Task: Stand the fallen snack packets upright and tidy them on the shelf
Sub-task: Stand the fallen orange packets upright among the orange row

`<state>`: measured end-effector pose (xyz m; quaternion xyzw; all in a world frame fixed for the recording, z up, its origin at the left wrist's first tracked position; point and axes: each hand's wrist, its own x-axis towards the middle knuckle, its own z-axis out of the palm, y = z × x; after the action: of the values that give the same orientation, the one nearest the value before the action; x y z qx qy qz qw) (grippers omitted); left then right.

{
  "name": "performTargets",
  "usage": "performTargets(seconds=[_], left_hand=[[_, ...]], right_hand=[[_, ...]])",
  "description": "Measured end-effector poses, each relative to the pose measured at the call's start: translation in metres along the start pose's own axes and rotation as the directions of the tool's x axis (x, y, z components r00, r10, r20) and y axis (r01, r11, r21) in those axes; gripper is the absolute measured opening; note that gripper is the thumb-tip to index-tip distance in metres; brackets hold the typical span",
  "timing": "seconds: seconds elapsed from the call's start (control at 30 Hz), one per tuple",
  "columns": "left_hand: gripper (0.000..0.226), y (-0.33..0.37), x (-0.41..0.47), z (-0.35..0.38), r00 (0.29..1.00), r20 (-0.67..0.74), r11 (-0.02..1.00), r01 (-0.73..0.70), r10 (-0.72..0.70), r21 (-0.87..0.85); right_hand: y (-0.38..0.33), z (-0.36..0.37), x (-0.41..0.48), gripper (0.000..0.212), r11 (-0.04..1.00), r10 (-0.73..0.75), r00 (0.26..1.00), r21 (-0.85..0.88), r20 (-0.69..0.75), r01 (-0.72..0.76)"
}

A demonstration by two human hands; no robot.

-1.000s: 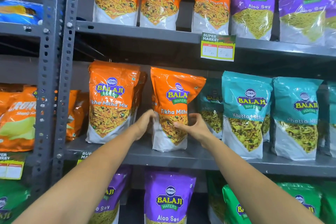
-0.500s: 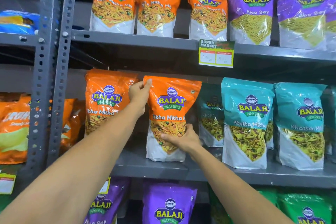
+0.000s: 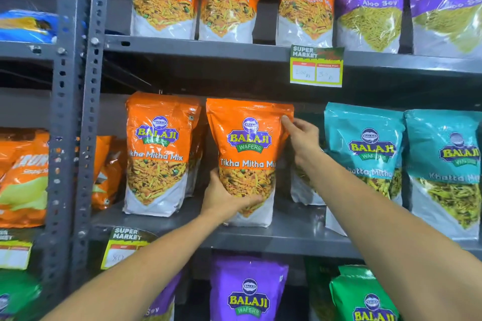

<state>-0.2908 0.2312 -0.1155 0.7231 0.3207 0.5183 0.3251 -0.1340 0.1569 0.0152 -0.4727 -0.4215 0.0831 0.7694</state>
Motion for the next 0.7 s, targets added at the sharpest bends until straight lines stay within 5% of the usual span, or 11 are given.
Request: performTargets(seconds=[0.17, 0.27, 0.33, 0.4, 0.53, 0.7], left_hand=[[0.121, -0.002, 0.007, -0.004, 0.996, 0.084, 1.0, 0.013, -0.012, -0.005], [0.085, -0.007, 0.011, -0.016, 0.995, 0.094, 0.962, 0.038, -0.013, -0.271], [0.038, -0.009, 0.019, -0.023, 0.999, -0.039, 0.915, -0.013, -0.003, -0.404], [0.011, -0.008, 0.026, -0.027, 0.988, -0.135, 0.924, -0.115, 0.07, -0.365], [0.006, -0.017, 0.032, -0.03, 0.966, -0.199, 0.95, -0.21, 0.165, -0.232], [0.007, -0.024, 0.034, -0.032, 0.936, -0.242, 0.947, -0.291, 0.254, -0.132]], right_hand=[[0.003, -0.003, 0.006, 0.027, 0.999, 0.023, 0.999, -0.037, 0.034, -0.022], [0.02, -0.014, -0.014, 0.108, 0.99, 0.097, 0.973, -0.12, 0.209, -0.073], [0.043, -0.022, -0.033, 0.133, 0.972, 0.169, 0.938, -0.208, 0.303, -0.108], [0.069, -0.024, -0.051, 0.133, 0.951, 0.232, 0.896, -0.283, 0.379, -0.127], [0.094, -0.017, -0.063, 0.101, 0.957, 0.242, 0.895, -0.244, 0.376, -0.157], [0.094, -0.014, -0.061, 0.097, 0.969, 0.23, 0.888, -0.178, 0.398, -0.171]])
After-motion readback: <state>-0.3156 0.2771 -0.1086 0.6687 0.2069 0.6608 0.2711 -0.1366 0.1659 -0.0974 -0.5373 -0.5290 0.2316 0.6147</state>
